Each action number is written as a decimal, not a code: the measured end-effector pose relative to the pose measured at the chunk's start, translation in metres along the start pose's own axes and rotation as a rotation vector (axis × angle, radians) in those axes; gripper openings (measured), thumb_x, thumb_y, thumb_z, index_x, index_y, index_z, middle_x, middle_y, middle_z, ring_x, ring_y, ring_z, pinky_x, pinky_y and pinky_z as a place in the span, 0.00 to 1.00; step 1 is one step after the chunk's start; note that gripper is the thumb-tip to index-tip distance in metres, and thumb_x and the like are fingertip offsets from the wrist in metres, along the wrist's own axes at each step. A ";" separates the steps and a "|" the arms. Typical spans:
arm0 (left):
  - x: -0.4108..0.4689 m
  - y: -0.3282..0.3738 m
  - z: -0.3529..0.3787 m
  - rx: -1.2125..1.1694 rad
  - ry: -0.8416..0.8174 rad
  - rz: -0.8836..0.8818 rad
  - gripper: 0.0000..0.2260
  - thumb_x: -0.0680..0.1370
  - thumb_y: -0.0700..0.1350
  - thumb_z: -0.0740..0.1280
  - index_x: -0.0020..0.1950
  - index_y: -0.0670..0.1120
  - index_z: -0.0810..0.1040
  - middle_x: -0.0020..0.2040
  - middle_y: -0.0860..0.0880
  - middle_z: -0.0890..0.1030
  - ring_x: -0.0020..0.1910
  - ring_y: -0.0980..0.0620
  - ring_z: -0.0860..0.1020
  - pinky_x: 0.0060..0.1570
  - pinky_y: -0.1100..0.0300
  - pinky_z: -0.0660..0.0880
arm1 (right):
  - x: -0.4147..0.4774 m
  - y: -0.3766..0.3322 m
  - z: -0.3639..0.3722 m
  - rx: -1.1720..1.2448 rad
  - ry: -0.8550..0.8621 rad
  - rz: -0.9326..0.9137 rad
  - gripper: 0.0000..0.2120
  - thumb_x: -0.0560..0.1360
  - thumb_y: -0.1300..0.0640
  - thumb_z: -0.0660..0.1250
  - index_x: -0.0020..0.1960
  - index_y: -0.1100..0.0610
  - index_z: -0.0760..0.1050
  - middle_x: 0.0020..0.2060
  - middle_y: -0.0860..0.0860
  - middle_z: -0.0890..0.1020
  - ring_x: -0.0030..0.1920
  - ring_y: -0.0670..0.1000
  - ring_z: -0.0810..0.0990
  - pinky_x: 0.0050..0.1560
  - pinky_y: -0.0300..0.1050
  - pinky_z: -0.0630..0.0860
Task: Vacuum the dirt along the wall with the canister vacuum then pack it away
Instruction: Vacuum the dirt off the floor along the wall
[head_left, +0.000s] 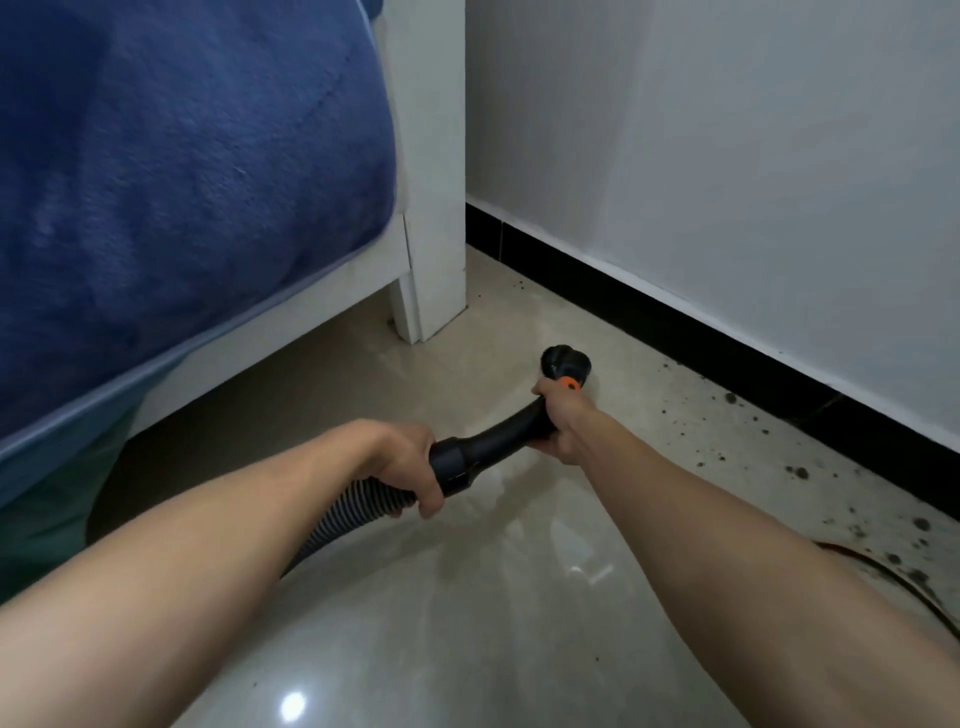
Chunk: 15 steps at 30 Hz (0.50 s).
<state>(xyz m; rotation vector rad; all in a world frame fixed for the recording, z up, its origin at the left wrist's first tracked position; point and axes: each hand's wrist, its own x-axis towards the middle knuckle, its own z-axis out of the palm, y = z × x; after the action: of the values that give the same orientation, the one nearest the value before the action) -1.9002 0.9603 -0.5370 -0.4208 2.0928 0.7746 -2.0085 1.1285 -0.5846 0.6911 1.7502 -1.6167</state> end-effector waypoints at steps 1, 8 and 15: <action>-0.004 -0.007 -0.002 0.014 0.001 -0.011 0.16 0.67 0.35 0.75 0.53 0.38 0.78 0.45 0.40 0.80 0.40 0.43 0.81 0.49 0.47 0.81 | -0.005 0.004 0.007 0.006 -0.015 0.003 0.17 0.79 0.56 0.66 0.64 0.60 0.65 0.46 0.59 0.75 0.42 0.57 0.77 0.29 0.51 0.75; -0.033 -0.072 -0.011 0.121 0.008 -0.112 0.13 0.66 0.36 0.74 0.49 0.42 0.77 0.46 0.43 0.82 0.39 0.48 0.82 0.44 0.56 0.81 | -0.027 0.042 0.068 0.123 -0.110 0.048 0.20 0.78 0.55 0.66 0.66 0.59 0.66 0.50 0.59 0.77 0.43 0.56 0.79 0.28 0.49 0.77; -0.014 -0.056 -0.020 0.087 0.205 -0.005 0.19 0.66 0.40 0.76 0.54 0.45 0.75 0.49 0.44 0.81 0.45 0.46 0.83 0.44 0.53 0.81 | -0.023 0.043 0.082 0.473 -0.142 0.041 0.17 0.79 0.54 0.66 0.64 0.61 0.68 0.45 0.61 0.81 0.38 0.58 0.82 0.34 0.52 0.79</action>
<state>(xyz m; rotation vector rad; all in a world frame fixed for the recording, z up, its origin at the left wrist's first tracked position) -1.8738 0.9051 -0.5375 -0.4740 2.3058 0.6576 -1.9529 1.0528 -0.5977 0.7957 1.2517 -2.0201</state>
